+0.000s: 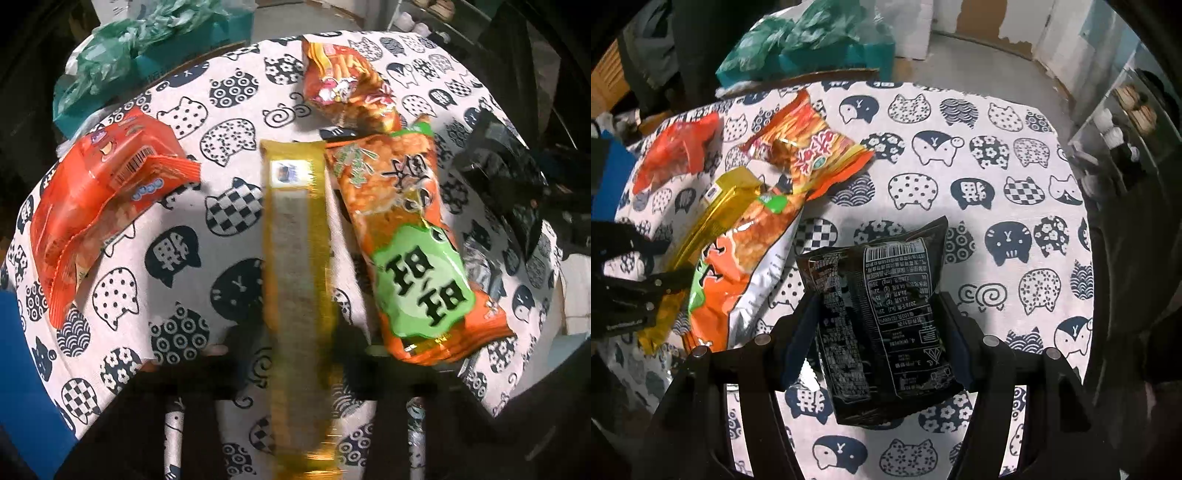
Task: Organize snacks
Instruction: 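Move both tools back over the remaining snacks on the table, then grasp the yellow wafer stick with the left tool while the right grasps the black bag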
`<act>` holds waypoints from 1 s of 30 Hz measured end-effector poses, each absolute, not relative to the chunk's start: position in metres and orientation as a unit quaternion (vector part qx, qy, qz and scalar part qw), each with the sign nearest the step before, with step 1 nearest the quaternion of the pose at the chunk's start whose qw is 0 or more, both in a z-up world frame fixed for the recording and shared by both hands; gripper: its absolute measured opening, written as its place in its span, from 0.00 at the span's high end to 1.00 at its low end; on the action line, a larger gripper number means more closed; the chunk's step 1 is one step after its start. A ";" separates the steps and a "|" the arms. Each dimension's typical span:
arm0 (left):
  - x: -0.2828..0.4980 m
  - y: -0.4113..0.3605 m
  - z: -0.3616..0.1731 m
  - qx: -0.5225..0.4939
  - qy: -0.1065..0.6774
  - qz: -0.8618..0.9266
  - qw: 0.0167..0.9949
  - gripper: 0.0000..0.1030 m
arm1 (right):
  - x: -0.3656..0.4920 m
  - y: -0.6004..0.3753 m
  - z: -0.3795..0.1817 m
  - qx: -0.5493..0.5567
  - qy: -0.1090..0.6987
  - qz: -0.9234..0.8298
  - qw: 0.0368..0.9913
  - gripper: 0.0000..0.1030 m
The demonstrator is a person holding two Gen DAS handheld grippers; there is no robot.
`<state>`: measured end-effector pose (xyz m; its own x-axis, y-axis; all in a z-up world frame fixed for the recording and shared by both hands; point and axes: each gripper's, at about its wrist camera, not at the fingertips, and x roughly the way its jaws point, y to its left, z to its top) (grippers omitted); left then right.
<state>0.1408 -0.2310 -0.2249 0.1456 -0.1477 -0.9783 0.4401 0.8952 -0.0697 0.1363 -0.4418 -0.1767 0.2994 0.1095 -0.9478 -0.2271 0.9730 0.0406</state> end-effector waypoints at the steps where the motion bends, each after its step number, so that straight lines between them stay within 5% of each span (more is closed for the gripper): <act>1: 0.140 -0.232 -0.223 0.121 0.621 -0.193 0.750 0.70 | 0.135 -0.435 -0.176 -0.050 0.581 0.103 0.806 0.38; 30: 0.075 -0.140 -0.088 0.137 0.518 -0.128 0.834 0.72 | 0.115 -0.341 -0.079 -0.028 0.505 0.147 0.850 0.38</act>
